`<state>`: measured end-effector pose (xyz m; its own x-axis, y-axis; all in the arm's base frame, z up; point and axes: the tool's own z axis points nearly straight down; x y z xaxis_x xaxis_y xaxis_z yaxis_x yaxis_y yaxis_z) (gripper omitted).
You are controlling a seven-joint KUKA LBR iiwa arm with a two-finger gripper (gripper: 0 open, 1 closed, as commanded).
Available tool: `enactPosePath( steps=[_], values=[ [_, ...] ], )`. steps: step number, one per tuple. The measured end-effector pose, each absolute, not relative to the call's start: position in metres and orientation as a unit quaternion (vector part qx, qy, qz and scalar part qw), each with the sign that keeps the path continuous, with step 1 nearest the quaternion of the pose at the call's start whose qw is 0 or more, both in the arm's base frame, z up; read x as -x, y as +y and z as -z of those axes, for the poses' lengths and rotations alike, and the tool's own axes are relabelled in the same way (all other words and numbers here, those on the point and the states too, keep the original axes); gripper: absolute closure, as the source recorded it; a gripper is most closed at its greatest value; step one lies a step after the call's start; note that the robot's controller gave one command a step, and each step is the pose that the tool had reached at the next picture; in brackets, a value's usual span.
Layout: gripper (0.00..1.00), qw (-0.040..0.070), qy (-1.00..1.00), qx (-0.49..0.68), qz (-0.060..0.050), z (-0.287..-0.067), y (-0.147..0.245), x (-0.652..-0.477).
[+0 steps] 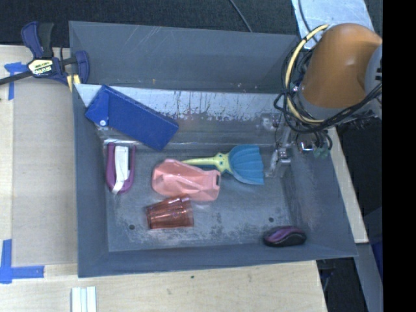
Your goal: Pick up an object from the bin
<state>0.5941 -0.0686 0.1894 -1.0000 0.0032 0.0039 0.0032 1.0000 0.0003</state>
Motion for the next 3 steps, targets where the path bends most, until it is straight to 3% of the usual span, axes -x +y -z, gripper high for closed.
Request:
enactPosePath(
  steps=[1,2,3],
  values=[
    [0.0,-0.002,-1.0,0.0,0.0,-0.194,-0.068,-0.596],
    [0.0,-0.003,-0.996,0.088,0.0,-0.081,-0.067,-0.601],
    [0.0,-0.01,-0.991,0.13,0.0,-0.13,-0.053,-0.594]
  ],
)
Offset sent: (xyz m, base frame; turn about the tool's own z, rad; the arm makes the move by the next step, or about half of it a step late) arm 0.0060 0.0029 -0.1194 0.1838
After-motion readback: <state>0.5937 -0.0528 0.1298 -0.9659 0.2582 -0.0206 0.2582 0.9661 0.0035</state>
